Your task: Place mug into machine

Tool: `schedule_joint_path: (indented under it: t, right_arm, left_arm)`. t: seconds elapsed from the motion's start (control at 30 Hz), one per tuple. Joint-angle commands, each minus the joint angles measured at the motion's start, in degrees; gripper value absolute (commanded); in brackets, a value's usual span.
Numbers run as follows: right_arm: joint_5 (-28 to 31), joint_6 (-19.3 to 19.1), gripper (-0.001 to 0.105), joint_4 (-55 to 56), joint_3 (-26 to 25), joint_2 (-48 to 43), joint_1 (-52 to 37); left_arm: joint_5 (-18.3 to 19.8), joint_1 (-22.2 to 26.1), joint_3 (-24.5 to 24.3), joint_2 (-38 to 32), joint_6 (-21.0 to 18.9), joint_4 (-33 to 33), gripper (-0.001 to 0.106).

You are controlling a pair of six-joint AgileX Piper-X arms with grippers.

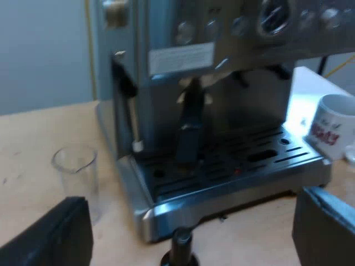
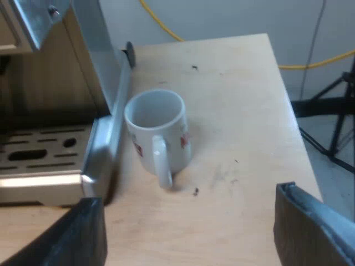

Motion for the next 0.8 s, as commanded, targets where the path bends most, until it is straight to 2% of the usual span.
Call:
schedule_joint_path:
  t: [0.03,0.13,0.27,0.57,0.8]
  right_arm:
    - [-1.3,-0.7,0.065,-2.4,-0.9,1.5,0.0]
    - [-2.6,-0.7,0.065,-4.2,-1.3,3.6,0.0]
    - [-4.2,-0.7,0.065,-6.1,-1.3,6.6,0.0]
    - [-6.1,-3.0,0.064,-12.4,-1.3,12.8,0.0]
    - [-6.3,-3.0,0.064,-13.2,-0.9,16.9,0.0]
  left_arm:
    - [1.0,-2.1,-1.1,2.6,-0.2,-3.7,0.075]
    - [1.4,-4.4,-1.5,5.8,-0.1,-8.2,0.075]
    - [4.8,-7.0,-1.6,10.5,0.8,-13.0,0.075]
    - [4.8,-13.4,-1.6,19.1,0.8,-19.9,0.075]
    - [4.6,-19.7,-1.6,24.4,1.0,-23.3,0.075]
